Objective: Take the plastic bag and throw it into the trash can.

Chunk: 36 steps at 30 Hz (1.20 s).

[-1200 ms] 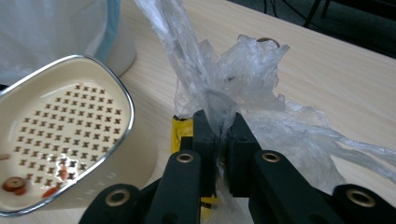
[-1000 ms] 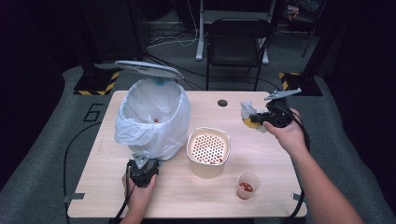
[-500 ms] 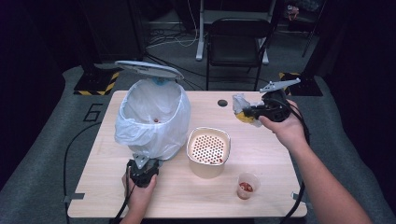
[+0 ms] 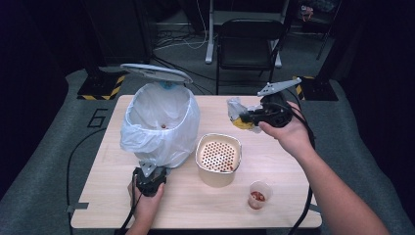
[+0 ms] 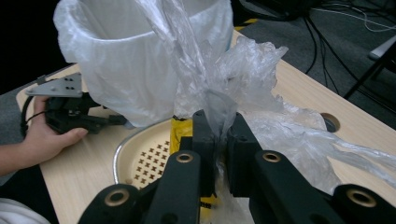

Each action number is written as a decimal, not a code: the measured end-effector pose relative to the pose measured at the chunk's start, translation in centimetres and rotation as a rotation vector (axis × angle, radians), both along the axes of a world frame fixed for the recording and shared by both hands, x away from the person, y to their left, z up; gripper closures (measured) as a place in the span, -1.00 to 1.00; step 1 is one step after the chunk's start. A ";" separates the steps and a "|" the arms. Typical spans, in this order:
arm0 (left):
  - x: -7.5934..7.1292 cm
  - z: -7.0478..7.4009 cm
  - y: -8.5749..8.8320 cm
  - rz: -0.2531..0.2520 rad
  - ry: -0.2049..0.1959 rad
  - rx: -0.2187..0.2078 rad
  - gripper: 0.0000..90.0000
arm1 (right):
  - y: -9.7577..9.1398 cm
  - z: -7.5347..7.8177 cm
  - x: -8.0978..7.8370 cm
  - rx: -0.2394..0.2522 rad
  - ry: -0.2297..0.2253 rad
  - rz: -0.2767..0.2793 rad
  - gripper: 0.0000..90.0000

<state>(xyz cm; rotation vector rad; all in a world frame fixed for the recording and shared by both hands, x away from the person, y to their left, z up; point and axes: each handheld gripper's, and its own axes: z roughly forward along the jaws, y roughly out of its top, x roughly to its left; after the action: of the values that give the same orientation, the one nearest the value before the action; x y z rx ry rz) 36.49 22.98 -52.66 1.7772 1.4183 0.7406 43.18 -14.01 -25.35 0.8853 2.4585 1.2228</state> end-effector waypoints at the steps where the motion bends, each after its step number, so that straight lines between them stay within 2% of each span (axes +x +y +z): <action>1: 0.0 0.0 0.0 0.000 0.000 0.000 0.14 | 0.0 0.0 0.0 0.000 0.000 0.000 0.88; 2: 0.0 0.0 0.0 0.000 -0.001 0.000 0.14 | 0.6 0.2 0.0 -0.004 -0.011 0.020 0.88; 13: 0.0 0.0 0.0 0.000 -0.002 0.000 0.14 | 2.8 0.9 -0.4 0.014 -0.010 0.066 0.88; 15: 0.0 0.0 0.0 -0.001 0.000 0.001 0.14 | 3.4 1.2 -0.5 0.020 -0.013 0.089 0.88; 27: 0.0 0.0 0.0 0.001 -0.001 0.001 0.14 | 6.4 2.1 -1.1 0.042 -0.006 0.150 0.88; 28: 0.1 -0.1 -0.1 0.011 -0.013 -0.019 0.14 | 6.6 2.1 -1.0 0.038 -0.010 0.159 0.88; 30: 0.0 0.0 0.0 0.001 -0.004 -0.002 0.14 | 7.1 2.2 -1.0 0.040 -0.012 0.173 0.88; 31: 0.1 -0.1 -0.1 0.011 -0.012 -0.019 0.14 | 7.4 2.2 -1.0 0.039 -0.011 0.176 0.88; 36: 0.1 -0.1 -0.1 0.010 -0.014 -0.014 0.14 | 9.0 2.4 -1.0 0.028 -0.018 0.214 0.87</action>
<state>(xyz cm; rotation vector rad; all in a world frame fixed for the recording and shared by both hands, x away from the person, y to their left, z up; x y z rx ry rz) 36.55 22.86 -52.75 1.7522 1.4211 0.7449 42.19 -5.03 -22.93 0.6277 2.5808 1.3294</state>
